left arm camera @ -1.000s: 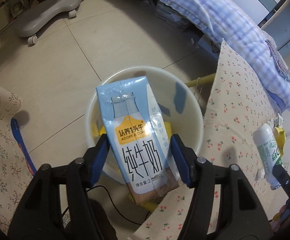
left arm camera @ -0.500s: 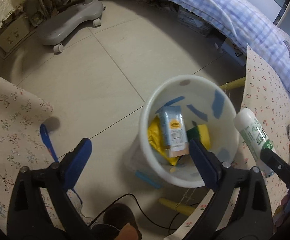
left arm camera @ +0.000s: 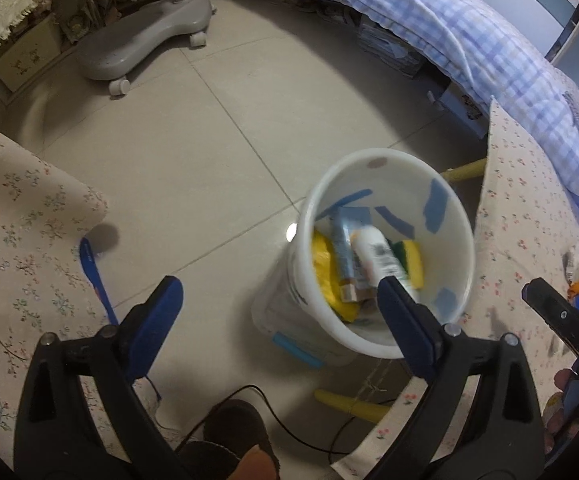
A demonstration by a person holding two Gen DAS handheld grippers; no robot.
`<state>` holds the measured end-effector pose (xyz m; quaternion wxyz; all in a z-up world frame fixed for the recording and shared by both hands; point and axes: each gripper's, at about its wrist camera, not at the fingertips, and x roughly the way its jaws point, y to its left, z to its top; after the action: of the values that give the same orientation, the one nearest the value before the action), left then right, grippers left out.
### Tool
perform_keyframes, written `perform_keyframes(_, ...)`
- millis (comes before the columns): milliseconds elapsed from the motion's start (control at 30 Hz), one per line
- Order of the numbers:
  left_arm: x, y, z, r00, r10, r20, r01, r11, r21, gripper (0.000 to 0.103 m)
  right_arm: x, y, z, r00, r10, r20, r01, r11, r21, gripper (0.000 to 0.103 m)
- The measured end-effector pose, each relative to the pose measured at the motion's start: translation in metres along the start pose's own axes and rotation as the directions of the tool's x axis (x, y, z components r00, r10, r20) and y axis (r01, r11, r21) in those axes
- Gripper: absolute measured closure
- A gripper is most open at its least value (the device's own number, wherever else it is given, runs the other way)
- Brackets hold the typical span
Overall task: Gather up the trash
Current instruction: 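Drop the milk carton and white bottle into the wastebasket with both tools, then return to the table and grasp the white tissue with the left tool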
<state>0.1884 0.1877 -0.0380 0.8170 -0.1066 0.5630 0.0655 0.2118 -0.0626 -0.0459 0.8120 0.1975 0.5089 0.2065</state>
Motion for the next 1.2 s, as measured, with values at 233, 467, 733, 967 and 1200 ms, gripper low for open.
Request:
perform_keyframes(233, -0.005, -0.022, -0.006, 0.999, -0.044, -0.008, 0.045, 0.998, 0.032, 0.006, -0.043, -0.020, -0.004, 0.993, -0.095, 0.066, 0.095, 0.995, 0.001, 0.031)
perform_keyframes(467, -0.012, -0.058, -0.015, 0.993, -0.120, -0.021, 0.121, 0.988, 0.095, 0.006, -0.096, -0.059, -0.015, 0.971, -0.205, 0.124, 0.200, 0.979, 0.048, 0.028)
perform_keyframes(733, -0.015, -0.128, -0.039, 0.983, -0.178, -0.047, 0.184, 0.961, 0.208, 0.006, -0.155, -0.112, -0.034, 0.947, -0.280, 0.156, 0.262, 0.957, 0.126, 0.026)
perform_keyframes(967, -0.022, -0.194, -0.066, 0.975, -0.219, -0.035, 0.218, 0.919, 0.329, 0.006, -0.201, -0.150, -0.052, 0.913, -0.363, 0.188, 0.334, 0.928, 0.166, 0.025)
perform_keyframes(1200, -0.027, -0.252, -0.094, 0.963, -0.268, -0.008, 0.242, 0.860, 0.450, 0.006, -0.236, -0.192, -0.072, 0.881, -0.436, 0.186, 0.393, 0.891, 0.227, 0.024)
